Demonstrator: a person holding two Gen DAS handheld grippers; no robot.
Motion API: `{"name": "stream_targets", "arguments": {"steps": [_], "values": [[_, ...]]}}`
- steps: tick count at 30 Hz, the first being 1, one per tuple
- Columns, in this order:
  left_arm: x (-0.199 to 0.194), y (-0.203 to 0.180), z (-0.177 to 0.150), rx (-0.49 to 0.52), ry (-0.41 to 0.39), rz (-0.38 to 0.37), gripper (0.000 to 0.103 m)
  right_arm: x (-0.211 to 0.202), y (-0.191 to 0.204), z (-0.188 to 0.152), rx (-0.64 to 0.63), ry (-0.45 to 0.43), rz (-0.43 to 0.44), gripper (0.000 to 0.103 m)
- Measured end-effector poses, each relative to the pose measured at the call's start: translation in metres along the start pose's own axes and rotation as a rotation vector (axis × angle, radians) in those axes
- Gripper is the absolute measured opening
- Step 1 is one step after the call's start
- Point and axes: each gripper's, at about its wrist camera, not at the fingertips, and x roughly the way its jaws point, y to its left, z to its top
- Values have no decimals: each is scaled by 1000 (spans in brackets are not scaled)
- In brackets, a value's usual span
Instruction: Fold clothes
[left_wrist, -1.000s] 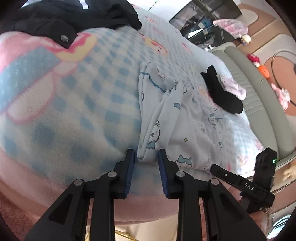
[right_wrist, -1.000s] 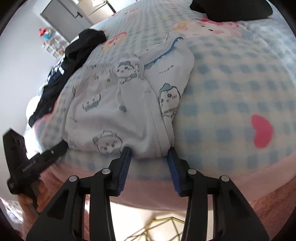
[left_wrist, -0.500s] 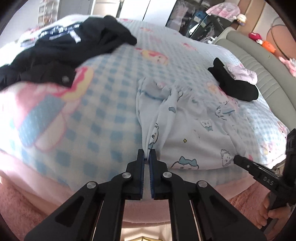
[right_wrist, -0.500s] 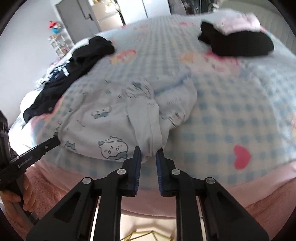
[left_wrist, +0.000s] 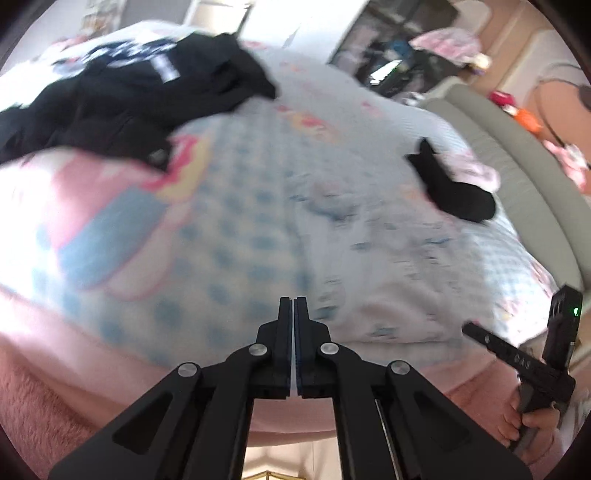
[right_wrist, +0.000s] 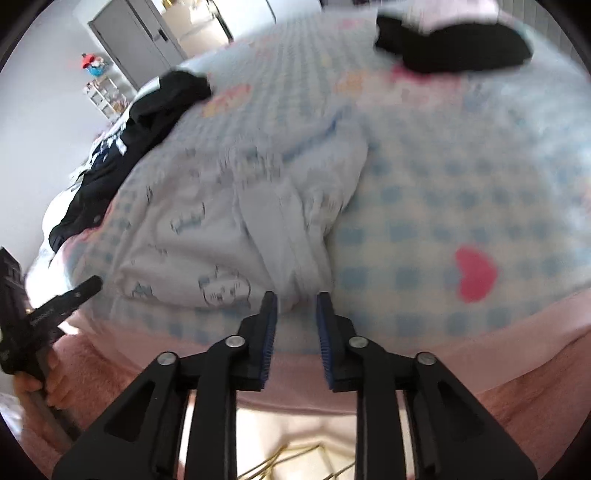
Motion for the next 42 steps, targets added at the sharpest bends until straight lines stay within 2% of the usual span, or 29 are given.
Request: {"name": "stream_targets", "arguments": {"steps": [2, 3, 4, 6, 8, 10, 12, 14, 16, 18, 22, 24, 29, 35, 36, 37, 38, 40, 42], "values": [[11, -15, 1, 40, 16, 5, 14, -11, 7, 3, -33, -67, -26, 38], [18, -22, 0, 57, 33, 8, 18, -11, 11, 3, -52, -70, -28, 38], [24, -28, 0, 74, 49, 13, 28, -8, 15, 4, -73, -56, -26, 38], [33, -34, -5, 103, 64, 71, 37, 6, 23, 1, -127, -1, -41, 38], [41, -35, -11, 126, 83, 148, 40, 19, 25, -6, -156, 41, -71, 38], [44, -28, -16, 125, 100, 213, 40, 34, 15, -14, -133, 98, -105, 37], [36, -19, -17, 112, 90, 214, 40, 34, -3, -17, -62, 108, -68, 37], [27, -13, -17, 99, 67, 272, 29, 26, -11, -17, -39, 94, -70, 37], [17, 0, -16, 41, 44, 233, 28, 19, -16, -15, -25, 77, -77, 37], [13, 8, -16, -10, 53, 134, 28, 11, -18, -15, -2, 67, -44, 37], [13, 1, -24, -17, 58, 19, 28, 1, -15, -15, 1, 36, -8, 39], [15, 0, -27, -32, 62, -13, 28, 0, -18, -13, 20, 29, -3, 39], [25, -13, -29, 8, 78, -19, 28, 5, -14, -14, 13, 48, -25, 39], [44, -14, -20, -33, 94, -44, 28, 30, -2, -6, 13, 105, 76, 44], [44, -14, -19, -43, 87, -46, 26, 33, 0, -5, 10, 110, 87, 41], [43, -14, -17, -53, 79, -45, 14, 33, 1, -4, 8, 104, 96, 38], [42, -14, -16, -62, 70, -32, 10, 31, 0, -3, 17, 95, 113, 30], [39, -13, -14, -76, 56, -5, 8, 27, -7, -2, 53, 91, 158, 30], [35, -15, -15, -68, 48, 10, 7, 21, -21, -5, 106, 88, 160, 30]]}}
